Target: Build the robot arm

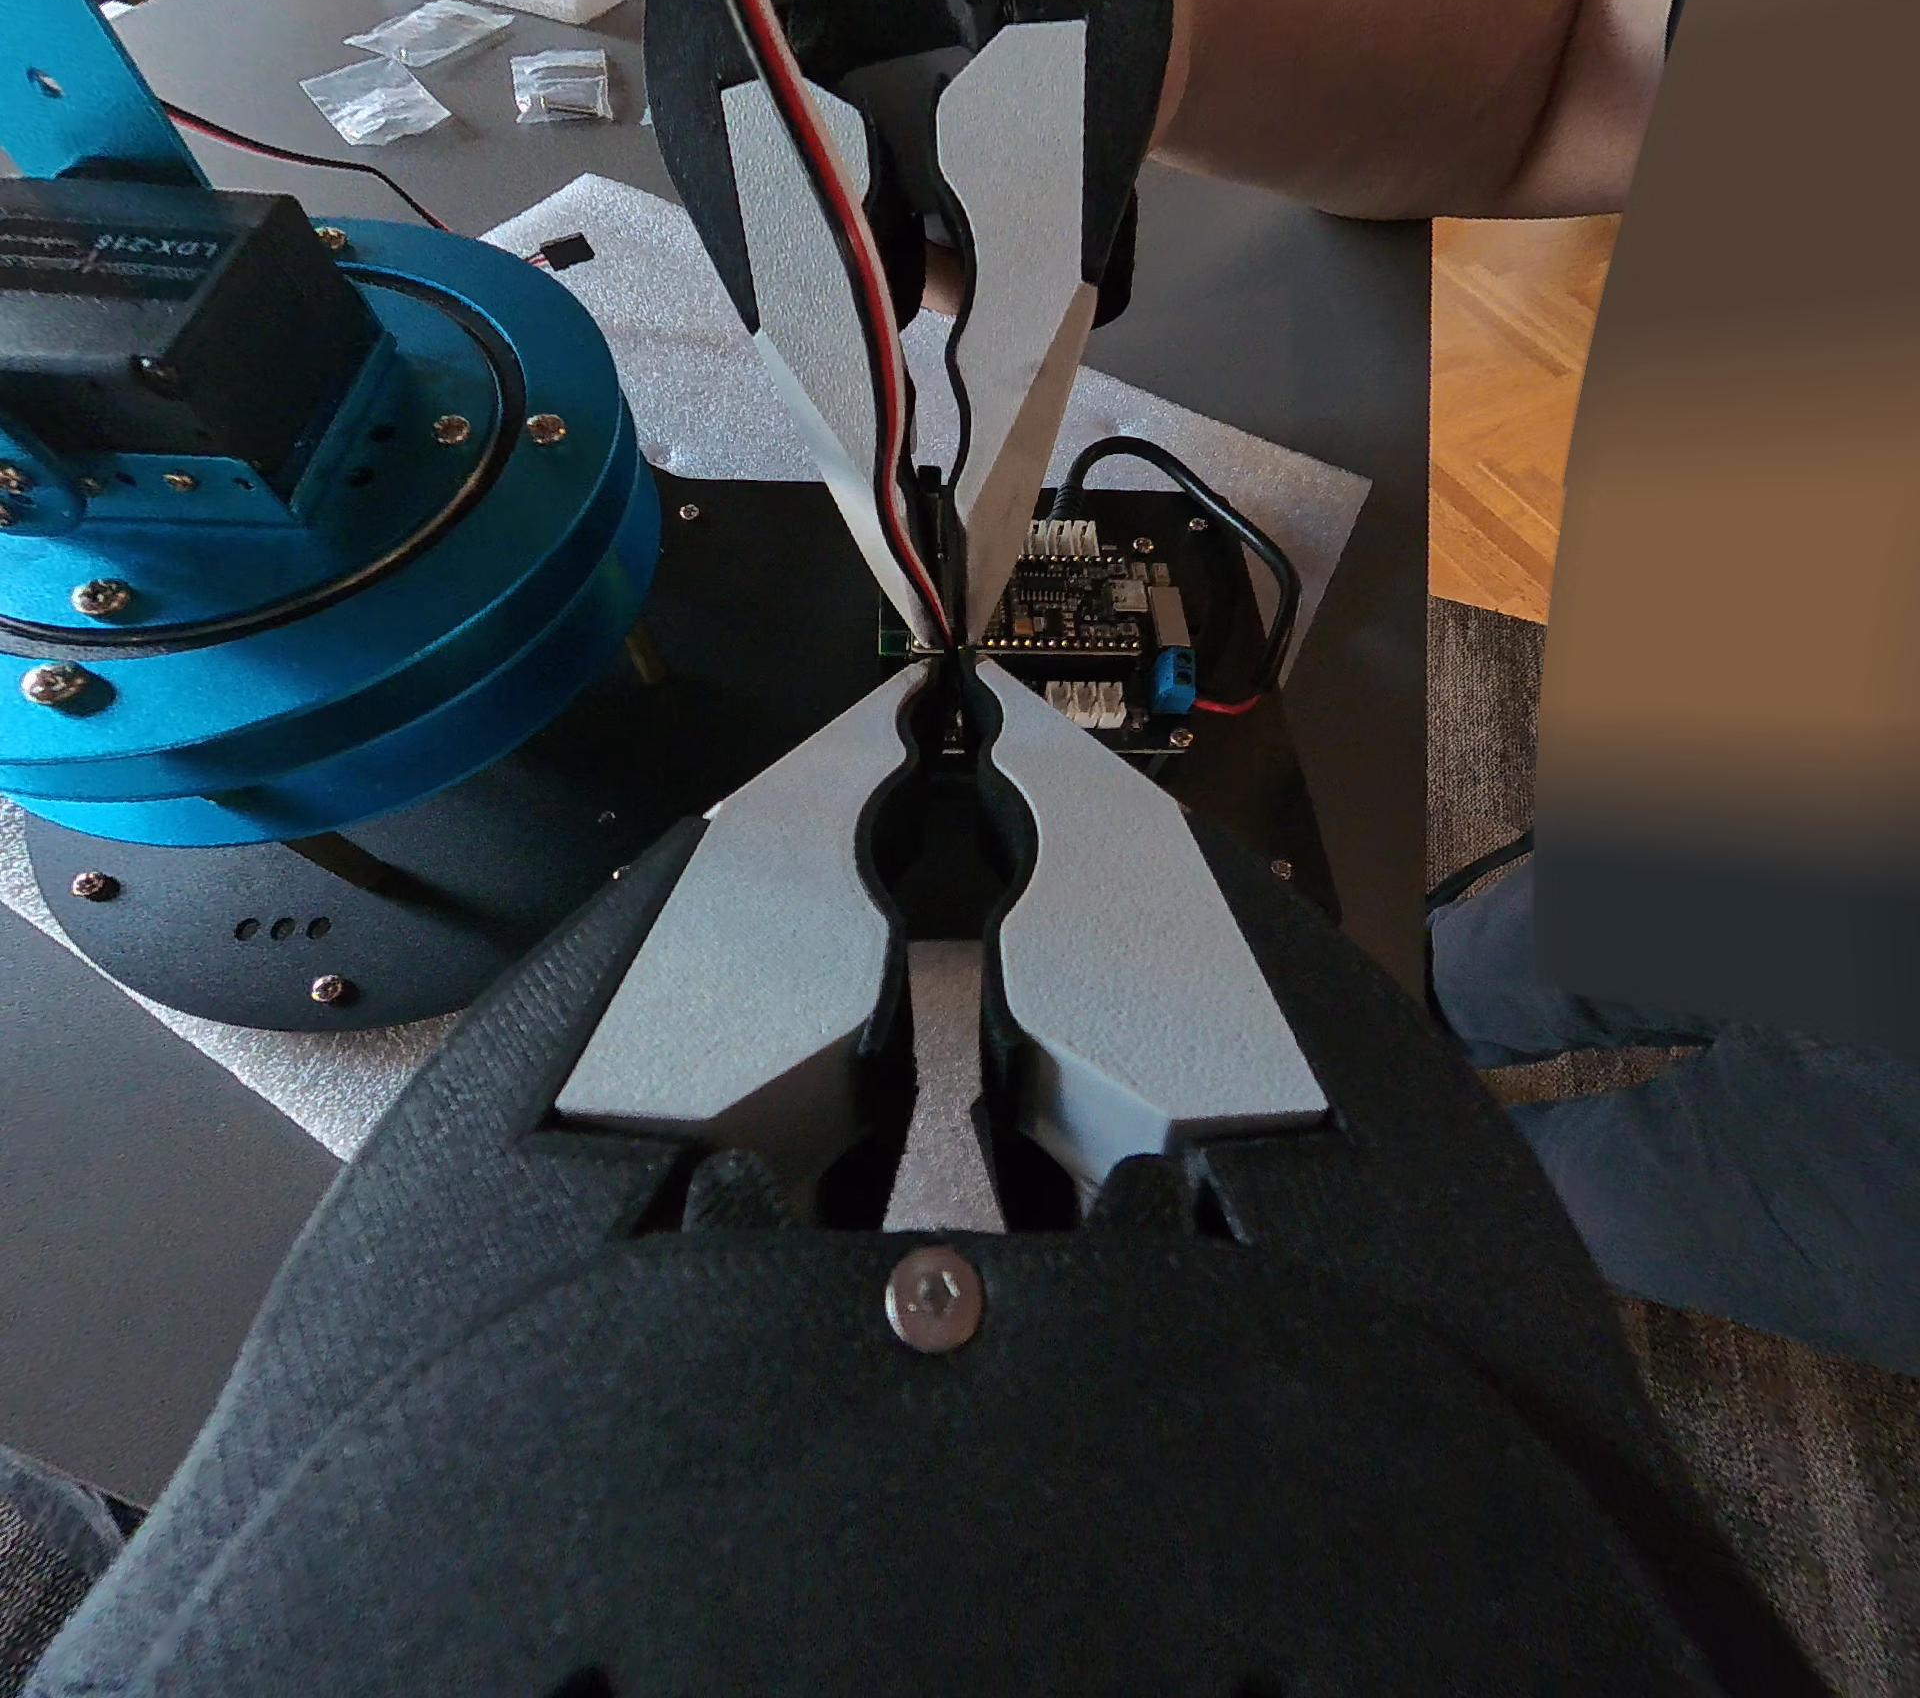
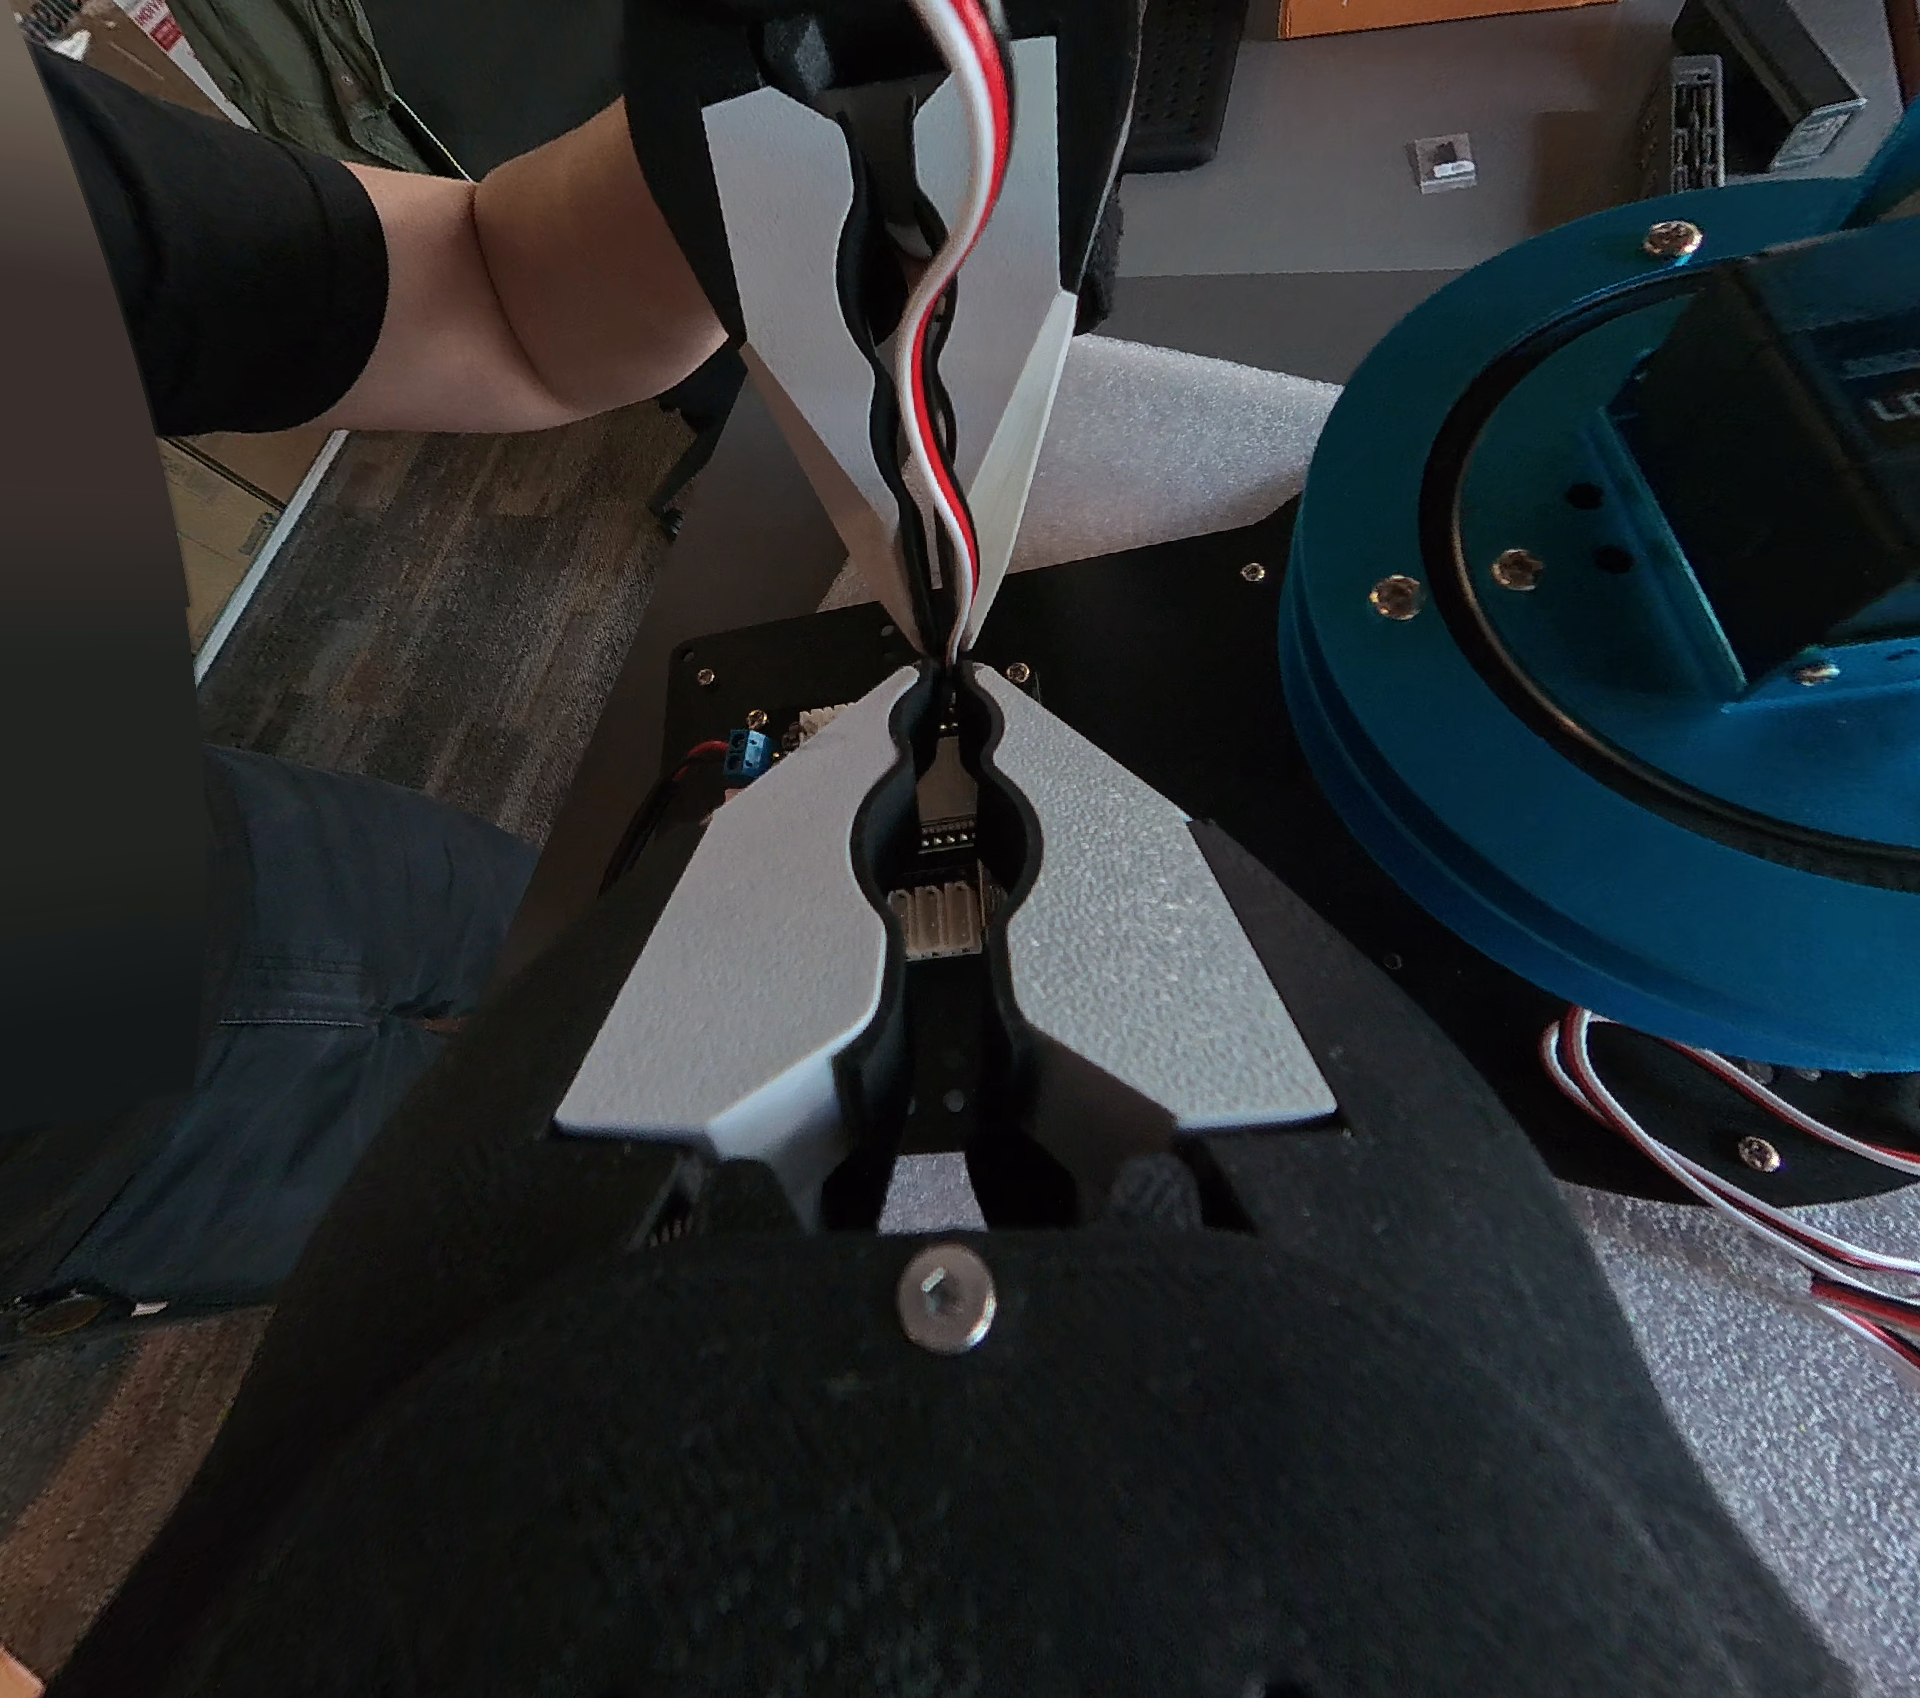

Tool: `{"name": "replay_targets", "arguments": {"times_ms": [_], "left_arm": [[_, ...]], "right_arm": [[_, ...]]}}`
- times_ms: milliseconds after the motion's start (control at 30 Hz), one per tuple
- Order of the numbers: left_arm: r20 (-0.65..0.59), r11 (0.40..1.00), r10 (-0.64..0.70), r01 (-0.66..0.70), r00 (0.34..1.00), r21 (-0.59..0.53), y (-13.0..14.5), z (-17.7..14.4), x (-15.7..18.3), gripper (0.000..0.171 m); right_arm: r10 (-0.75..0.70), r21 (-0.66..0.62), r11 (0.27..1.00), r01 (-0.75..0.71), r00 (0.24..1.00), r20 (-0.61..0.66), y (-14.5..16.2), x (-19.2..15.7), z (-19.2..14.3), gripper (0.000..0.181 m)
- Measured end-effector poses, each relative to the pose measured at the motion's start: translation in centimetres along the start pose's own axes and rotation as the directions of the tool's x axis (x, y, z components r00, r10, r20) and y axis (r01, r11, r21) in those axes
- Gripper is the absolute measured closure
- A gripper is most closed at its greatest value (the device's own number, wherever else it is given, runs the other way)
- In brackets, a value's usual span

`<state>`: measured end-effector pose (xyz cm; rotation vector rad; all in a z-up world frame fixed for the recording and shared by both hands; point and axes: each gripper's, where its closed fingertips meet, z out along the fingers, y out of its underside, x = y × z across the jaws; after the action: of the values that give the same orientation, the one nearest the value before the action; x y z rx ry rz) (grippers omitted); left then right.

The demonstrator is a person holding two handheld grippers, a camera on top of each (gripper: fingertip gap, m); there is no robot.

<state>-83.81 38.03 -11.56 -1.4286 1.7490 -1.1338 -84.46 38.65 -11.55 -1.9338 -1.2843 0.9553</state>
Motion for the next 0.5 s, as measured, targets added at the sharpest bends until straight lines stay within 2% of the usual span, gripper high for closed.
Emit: {"name": "replay_targets", "arguments": {"times_ms": [500], "left_arm": [[-0.001, 1.0, 0.005, -0.005, 1.0, -0.005, 0.25, 0.12, -0.05, 0.171]], "right_arm": [[-0.007, -0.019, 1.0, 0.007, 1.0, -0.003, 0.26, 0.13, 0.18, 0.179]]}}
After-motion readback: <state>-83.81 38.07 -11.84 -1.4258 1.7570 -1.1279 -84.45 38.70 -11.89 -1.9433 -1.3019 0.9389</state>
